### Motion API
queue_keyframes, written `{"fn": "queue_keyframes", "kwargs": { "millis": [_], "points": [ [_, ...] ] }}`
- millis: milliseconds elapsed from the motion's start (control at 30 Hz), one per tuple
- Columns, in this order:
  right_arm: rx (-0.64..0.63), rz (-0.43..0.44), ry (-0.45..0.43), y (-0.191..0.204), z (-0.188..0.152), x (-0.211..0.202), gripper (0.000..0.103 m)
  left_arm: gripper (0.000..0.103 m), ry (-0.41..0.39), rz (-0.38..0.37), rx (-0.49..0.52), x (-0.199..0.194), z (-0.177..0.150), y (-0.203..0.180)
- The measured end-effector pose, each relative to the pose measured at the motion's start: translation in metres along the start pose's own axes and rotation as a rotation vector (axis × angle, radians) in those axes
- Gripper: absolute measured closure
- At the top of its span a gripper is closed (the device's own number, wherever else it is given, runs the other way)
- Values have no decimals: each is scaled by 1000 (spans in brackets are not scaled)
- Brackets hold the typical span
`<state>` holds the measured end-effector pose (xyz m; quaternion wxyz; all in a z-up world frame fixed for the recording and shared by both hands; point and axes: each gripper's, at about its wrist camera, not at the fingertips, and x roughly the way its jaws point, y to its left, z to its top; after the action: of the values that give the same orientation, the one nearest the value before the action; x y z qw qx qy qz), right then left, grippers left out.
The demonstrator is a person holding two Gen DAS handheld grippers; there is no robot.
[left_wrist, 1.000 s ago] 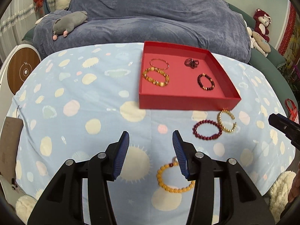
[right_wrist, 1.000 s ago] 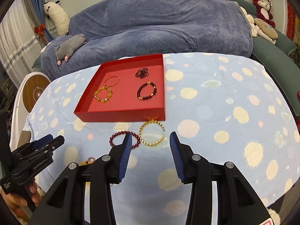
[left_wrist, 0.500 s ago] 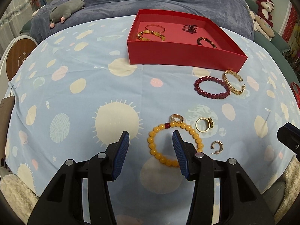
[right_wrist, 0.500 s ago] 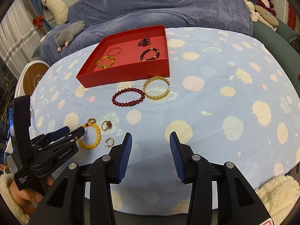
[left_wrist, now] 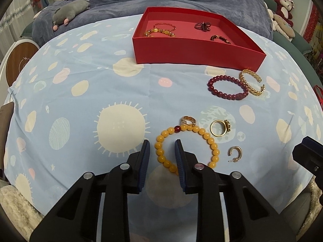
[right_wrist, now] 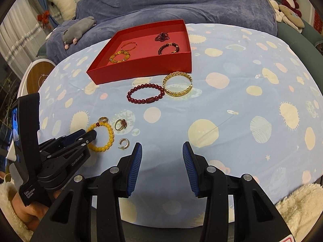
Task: Organize jewelry
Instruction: 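Withdraw both tools from the box toward the remaining jewelry, then grasp orange amber bracelet with left tool while right tool grasps red bead bracelet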
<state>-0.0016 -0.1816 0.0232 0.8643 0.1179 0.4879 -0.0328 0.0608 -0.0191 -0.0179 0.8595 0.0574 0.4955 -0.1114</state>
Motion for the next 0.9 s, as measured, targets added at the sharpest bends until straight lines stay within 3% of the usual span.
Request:
{"fn": "queue_keyframes", "kwargs": {
  "millis": [100, 467, 700, 900],
  "points": [
    [-1, -1, 2, 1, -1, 0, 62, 96, 0, -16, 2, -1, -1, 0],
    [-22, -9, 3, 4, 3, 9, 62, 96, -10, -28, -37, -10, -8, 15],
    [-41, -15, 7, 12, 27, 35, 62, 96, -2, -25, -58, -7, -12, 27],
    [-16, -12, 7, 15, 51, 61, 69, 96, -14, -32, -55, -7, -14, 28]
  ]
}}
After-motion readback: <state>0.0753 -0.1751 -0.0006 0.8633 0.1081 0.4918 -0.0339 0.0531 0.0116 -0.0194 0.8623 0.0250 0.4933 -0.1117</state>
